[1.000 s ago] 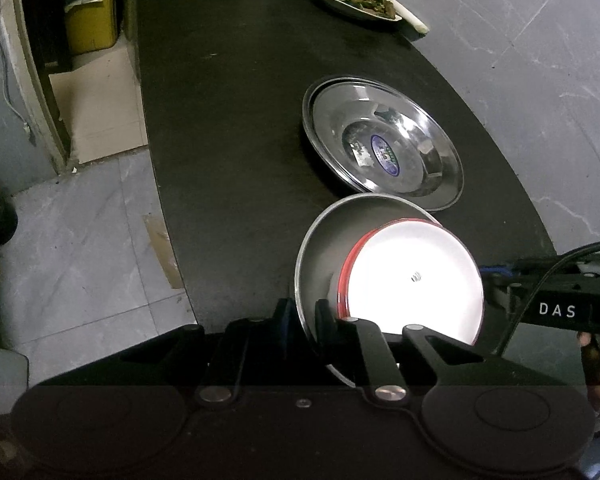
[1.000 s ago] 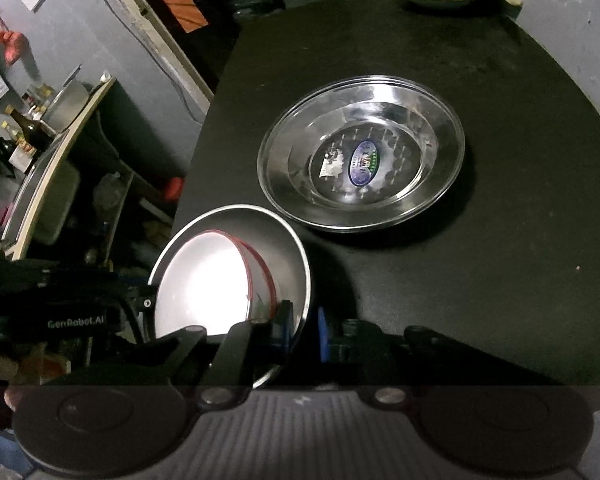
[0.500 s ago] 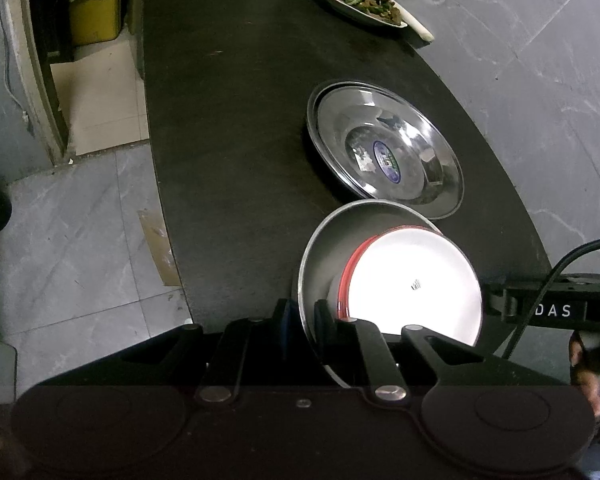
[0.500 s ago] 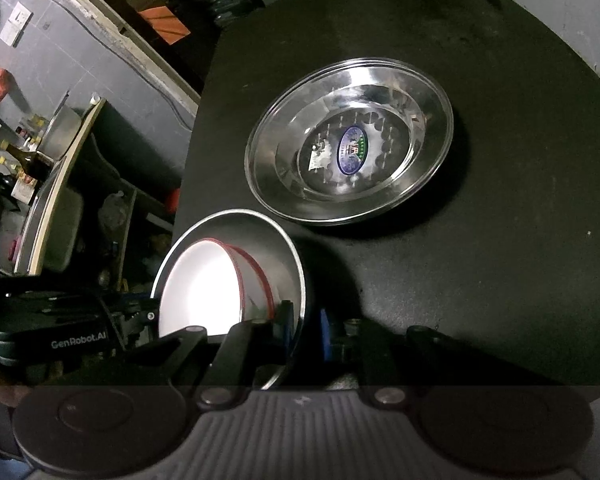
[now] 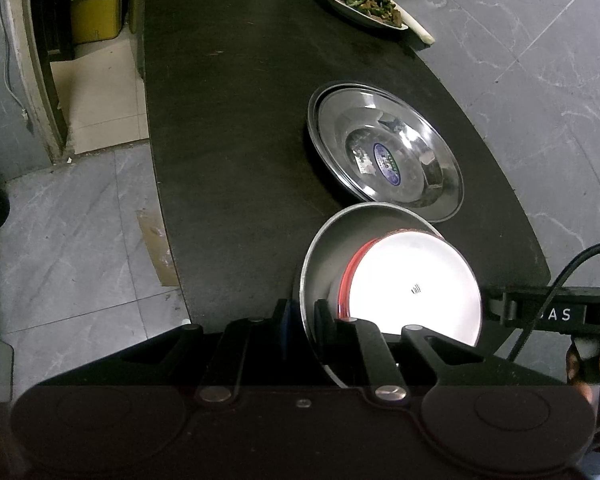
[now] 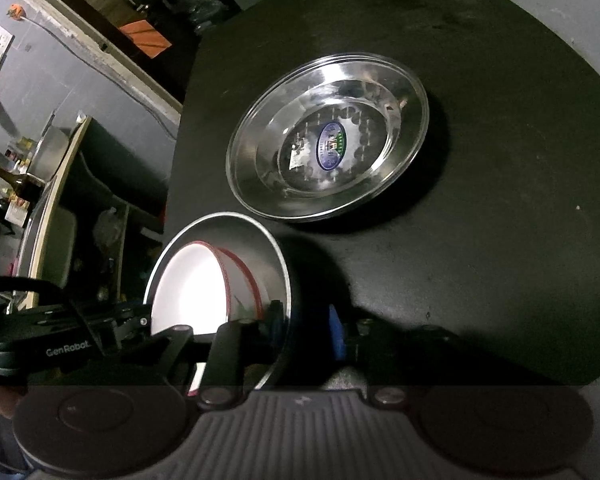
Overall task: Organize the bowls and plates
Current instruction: 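Lift the steel mixing bowl with both tools and carry it toward the plate stack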
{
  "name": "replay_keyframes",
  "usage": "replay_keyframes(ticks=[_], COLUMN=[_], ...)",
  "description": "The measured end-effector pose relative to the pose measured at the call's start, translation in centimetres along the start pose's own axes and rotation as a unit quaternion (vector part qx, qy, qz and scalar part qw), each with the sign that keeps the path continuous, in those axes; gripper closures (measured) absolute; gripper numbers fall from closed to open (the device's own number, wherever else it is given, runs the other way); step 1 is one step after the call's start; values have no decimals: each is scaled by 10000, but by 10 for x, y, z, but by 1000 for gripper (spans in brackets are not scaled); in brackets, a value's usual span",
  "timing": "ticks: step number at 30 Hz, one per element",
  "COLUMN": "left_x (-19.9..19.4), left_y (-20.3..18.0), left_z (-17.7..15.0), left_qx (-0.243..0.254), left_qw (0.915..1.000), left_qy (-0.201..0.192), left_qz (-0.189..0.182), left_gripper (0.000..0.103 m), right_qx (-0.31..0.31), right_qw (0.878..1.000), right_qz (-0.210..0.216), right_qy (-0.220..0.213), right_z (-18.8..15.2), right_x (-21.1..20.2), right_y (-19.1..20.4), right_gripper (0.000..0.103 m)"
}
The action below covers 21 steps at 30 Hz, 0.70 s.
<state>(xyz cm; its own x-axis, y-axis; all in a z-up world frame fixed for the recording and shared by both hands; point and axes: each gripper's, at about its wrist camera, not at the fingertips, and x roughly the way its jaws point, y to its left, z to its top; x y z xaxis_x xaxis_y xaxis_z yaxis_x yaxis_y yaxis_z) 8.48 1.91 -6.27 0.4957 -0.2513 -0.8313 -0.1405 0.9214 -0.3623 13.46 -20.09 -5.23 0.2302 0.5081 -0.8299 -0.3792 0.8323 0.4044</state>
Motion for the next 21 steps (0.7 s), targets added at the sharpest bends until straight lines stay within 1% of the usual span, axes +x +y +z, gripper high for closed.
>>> replay_keyframes(ticks=[5, 6, 7, 10, 16, 21], left_x=[0, 0, 0, 1, 1, 0], left_y=[1, 2, 1, 2, 5, 6], left_z=[1, 1, 1, 1, 2, 3], left_qx=[-57, -68, -70, -152, -303, -317], left_qw=[10000, 10000, 10000, 9999, 9995, 9994], left_qy=[-22, -29, -43, -47, -47, -20], left_qz=[-11, -31, -32, -38, -111, -137], left_gripper=[91, 93, 93, 94, 94, 95], right_qx=[39, 51, 64, 140, 255, 411], right_qw=[10000, 9999, 9999, 9997, 9993, 9987], right_qz=[-4, -1, 6, 95, 76, 60], right_qy=[63, 98, 128, 168, 273, 304], right_z=[1, 1, 1, 2, 4, 2], right_x=[0, 0, 0, 0, 2, 0], right_y=[0, 0, 0, -2, 1, 0], right_gripper=[75, 76, 77, 89, 90, 91])
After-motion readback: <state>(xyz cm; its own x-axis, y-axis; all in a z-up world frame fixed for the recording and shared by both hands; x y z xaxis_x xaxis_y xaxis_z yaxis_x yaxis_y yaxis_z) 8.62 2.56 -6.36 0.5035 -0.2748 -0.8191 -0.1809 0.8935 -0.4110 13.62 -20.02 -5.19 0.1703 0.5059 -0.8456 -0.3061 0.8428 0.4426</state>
